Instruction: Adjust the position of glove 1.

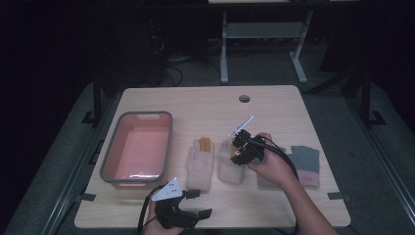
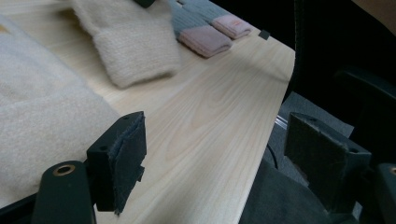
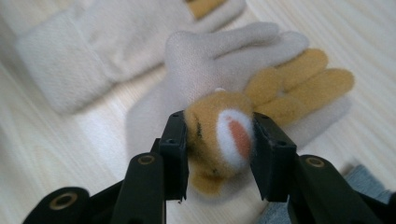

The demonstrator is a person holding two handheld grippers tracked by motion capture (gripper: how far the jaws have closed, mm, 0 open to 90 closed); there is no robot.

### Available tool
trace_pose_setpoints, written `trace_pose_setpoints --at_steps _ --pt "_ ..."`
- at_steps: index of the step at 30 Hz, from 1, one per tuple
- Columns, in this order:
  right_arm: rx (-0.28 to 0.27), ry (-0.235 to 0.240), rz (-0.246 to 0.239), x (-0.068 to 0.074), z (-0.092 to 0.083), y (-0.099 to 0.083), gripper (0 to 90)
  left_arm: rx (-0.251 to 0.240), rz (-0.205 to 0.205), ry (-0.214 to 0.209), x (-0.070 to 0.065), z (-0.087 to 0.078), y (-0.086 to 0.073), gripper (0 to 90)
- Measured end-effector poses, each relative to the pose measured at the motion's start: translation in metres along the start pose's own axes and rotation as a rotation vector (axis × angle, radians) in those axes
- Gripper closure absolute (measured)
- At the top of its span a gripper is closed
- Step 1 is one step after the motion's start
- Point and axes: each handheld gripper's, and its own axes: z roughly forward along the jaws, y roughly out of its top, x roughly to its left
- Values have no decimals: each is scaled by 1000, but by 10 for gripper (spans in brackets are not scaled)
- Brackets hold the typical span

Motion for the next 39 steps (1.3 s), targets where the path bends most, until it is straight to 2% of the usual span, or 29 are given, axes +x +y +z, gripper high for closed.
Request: trace_pose_setpoints --at_steps 7,9,13,14,17,25,27,32,34,39 --pt "-34 14 -56 16 -14 15 604 3 13 3 0 -2 0 214" --pt "-40 16 -76 22 -17 20 604 4 4 2 -2 -2 0 214" --pt "-50 28 -105 32 -18 28 603 6 11 0 -1 -1 0 214" --pt "-54 40 -119 38 -18 34 603 1 11 -3 -2 -1 0 214" --pt "-61 61 -135 45 -15 43 603 2 15 -3 -3 -1 0 214" --pt "-45 103 -184 62 5 67 601 0 14 -5 -3 -3 0 214" --pt "-41 115 -180 63 11 71 599 -3 10 -7 -3 -3 0 214" --pt "-12 102 -173 63 25 75 590 -6 7 -10 -4 -3 0 214" --pt "-3 104 -152 59 36 76 583 -3 8 -11 -4 -3 0 214" --pt "54 110 -127 54 58 71 564 -3 5 -11 -4 -3 0 214"
